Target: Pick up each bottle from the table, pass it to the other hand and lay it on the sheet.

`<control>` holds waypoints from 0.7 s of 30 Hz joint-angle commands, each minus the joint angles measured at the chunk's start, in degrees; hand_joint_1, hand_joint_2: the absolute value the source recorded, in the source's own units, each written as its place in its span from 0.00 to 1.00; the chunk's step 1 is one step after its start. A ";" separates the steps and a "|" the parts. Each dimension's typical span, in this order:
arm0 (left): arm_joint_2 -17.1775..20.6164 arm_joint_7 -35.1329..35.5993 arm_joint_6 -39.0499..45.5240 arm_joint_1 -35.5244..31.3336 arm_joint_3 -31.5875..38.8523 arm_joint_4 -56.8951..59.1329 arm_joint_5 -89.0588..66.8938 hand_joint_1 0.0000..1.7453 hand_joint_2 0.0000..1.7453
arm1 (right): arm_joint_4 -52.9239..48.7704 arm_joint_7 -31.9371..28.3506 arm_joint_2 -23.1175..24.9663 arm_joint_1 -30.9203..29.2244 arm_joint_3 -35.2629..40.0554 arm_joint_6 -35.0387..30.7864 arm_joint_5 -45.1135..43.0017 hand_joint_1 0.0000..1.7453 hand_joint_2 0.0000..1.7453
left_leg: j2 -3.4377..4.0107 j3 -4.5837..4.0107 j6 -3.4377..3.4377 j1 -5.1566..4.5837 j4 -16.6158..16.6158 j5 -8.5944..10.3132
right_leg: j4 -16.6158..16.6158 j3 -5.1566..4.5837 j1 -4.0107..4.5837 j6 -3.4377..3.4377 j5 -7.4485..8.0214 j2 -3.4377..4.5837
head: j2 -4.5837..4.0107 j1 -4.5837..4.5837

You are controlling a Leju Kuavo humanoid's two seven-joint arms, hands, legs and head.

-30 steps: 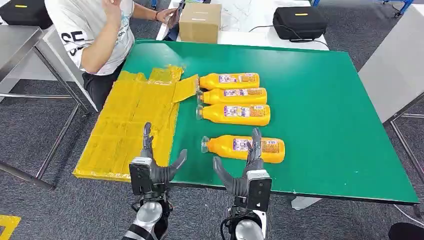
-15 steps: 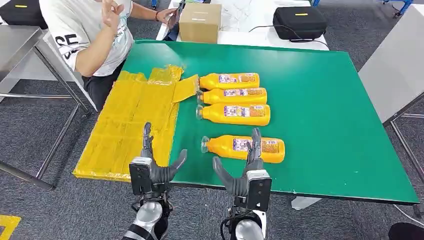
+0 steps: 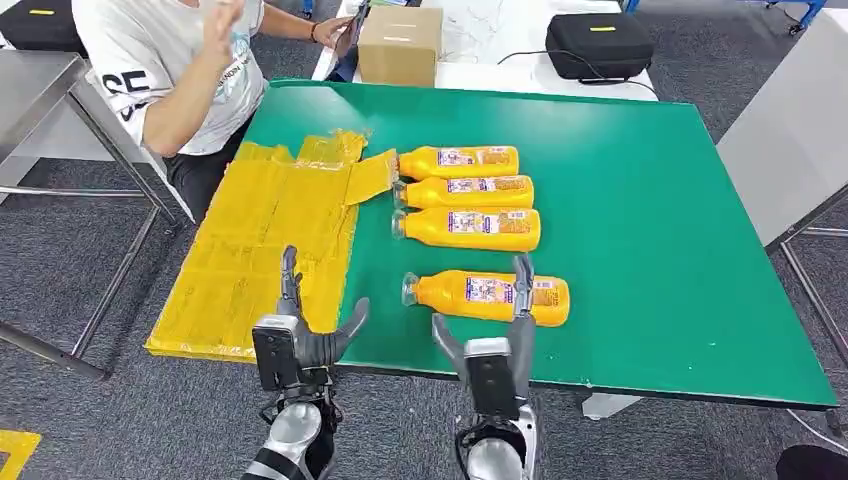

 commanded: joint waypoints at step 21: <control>-1.35 2.85 -6.00 -1.21 1.81 1.86 -2.61 0.00 1.00 | 29.80 25.84 -9.13 -16.48 -17.18 0.47 44.14 0.00 1.00 | 0.04 0.23 -0.01 0.01 -0.03 -0.06 | -0.07 0.24 0.03 -0.02 -0.02 0.04 | 0.00 0.02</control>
